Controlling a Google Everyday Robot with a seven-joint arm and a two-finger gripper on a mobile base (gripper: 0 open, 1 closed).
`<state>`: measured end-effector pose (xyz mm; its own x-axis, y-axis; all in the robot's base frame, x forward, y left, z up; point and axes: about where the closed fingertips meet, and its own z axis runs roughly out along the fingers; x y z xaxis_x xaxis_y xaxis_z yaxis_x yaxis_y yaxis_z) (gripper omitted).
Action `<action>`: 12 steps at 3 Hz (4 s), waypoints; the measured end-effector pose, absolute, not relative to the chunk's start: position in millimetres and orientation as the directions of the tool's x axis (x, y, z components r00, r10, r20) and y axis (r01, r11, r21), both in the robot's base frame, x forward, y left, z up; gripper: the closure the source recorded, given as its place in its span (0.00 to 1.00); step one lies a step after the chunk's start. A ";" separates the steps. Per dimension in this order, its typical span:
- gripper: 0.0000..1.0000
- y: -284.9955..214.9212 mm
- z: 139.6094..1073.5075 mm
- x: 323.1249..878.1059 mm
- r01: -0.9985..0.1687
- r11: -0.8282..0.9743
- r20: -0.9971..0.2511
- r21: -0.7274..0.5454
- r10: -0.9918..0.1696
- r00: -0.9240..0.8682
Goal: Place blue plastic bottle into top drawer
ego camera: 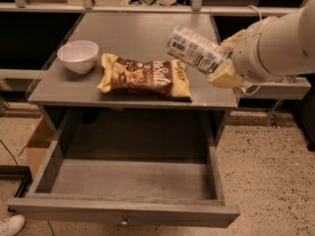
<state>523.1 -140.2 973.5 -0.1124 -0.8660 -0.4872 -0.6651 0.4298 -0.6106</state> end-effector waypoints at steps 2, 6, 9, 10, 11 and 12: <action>1.00 -129.7 961.6 502.1 -0.654 0.430 -0.493 -0.622 -0.864 -0.099; 1.00 -87.7 895.4 451.4 -0.731 0.440 -0.545 -0.521 -0.831 -0.111; 1.00 -69.3 849.1 437.1 -0.780 0.443 -0.555 -0.442 -0.818 -0.150; 1.00 -59.6 826.3 435.3 -0.803 0.441 -0.558 -0.402 -0.813 -0.167; 1.00 -48.1 805.2 435.0 -0.828 0.429 -0.561 -0.361 -0.809 -0.175; 1.00 -48.1 805.2 435.0 -0.828 0.429 -0.561 -0.361 -0.809 -0.175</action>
Offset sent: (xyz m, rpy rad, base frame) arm -0.0425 0.0158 -0.0228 0.0049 -0.0220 0.0048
